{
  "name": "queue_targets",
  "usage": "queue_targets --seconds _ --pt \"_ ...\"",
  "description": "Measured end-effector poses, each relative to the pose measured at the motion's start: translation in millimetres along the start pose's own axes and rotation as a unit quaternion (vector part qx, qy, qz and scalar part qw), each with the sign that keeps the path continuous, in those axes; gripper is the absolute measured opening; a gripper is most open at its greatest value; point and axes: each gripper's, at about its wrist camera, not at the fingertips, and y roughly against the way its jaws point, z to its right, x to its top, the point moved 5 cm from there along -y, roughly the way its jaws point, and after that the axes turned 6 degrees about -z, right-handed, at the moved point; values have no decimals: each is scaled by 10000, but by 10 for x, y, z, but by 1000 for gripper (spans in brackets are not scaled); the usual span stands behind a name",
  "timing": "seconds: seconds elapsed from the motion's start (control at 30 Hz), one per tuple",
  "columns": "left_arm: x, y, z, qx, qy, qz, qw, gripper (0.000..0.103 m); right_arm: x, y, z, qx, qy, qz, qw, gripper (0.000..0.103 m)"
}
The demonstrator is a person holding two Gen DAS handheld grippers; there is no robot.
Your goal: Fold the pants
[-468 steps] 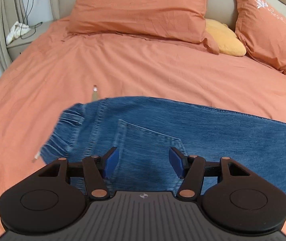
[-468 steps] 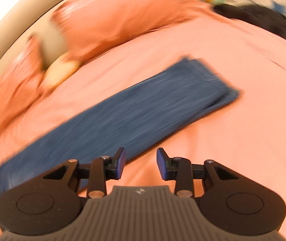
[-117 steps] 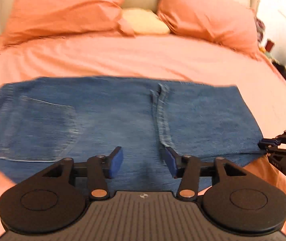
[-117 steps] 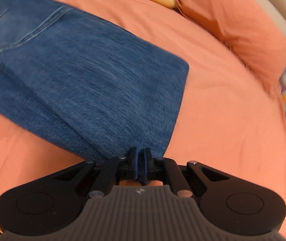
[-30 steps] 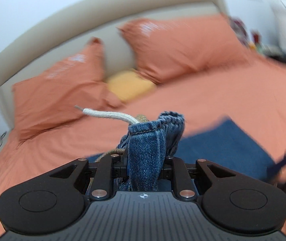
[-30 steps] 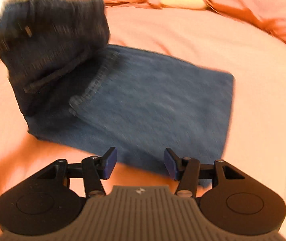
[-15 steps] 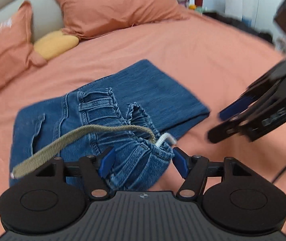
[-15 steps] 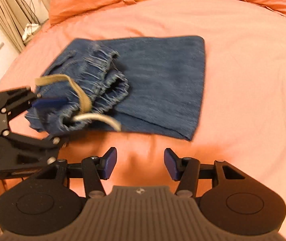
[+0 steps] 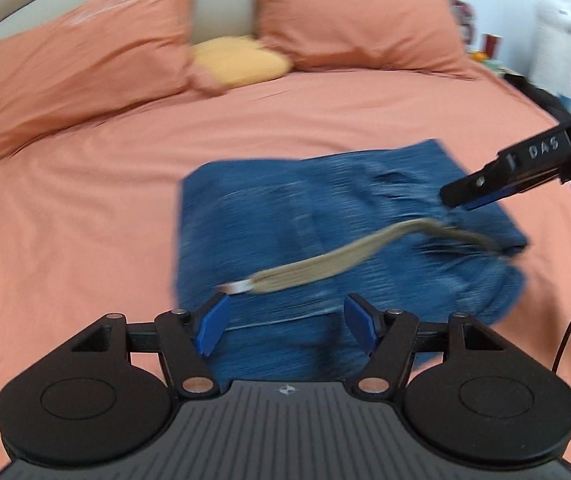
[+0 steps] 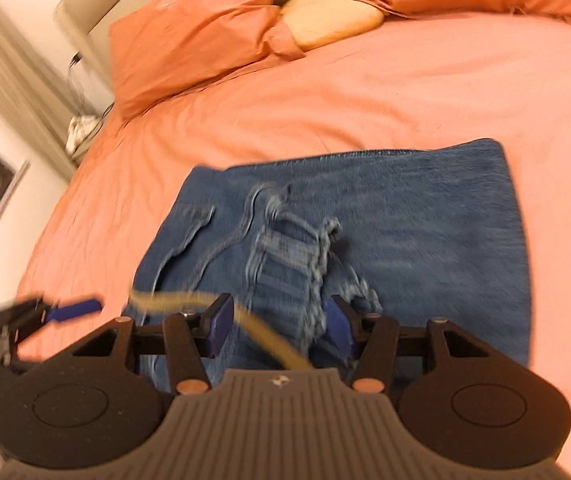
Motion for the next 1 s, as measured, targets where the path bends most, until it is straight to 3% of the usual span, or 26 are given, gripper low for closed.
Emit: queue_targets --seconds 0.1,0.27,0.33,0.4,0.43,0.53,0.73,0.83,1.0 --pt "-80 -62 -227 252 274 -116 9992 72 138 -280 78 -25 -370 -101 9993 51" --pt "-206 -117 -442 199 869 -153 9959 72 149 -563 111 -43 -649 -227 9976 54" --pt "-255 -132 -502 163 1075 -178 9939 72 141 -582 59 -7 -636 -276 9976 49" --pt "-287 -144 -552 97 1239 -192 9921 72 136 -569 -12 -197 -467 -259 9984 37" --pt "-313 -136 -567 64 1307 -188 9912 72 139 -547 -48 -363 -381 -251 9983 21" --pt "-354 -106 -576 5 1397 -190 9900 72 137 -384 -134 -494 -330 -133 9981 11" --pt "-376 50 -580 -25 1396 -47 9902 72 167 186 -556 -464 -41 191 9987 7" --pt "-377 138 -583 -55 1419 22 9899 72 85 398 -694 -448 -23 143 9989 6" --pt "-362 241 -601 -60 1423 88 9898 72 -193 416 -513 -619 -424 -63 9972 6"
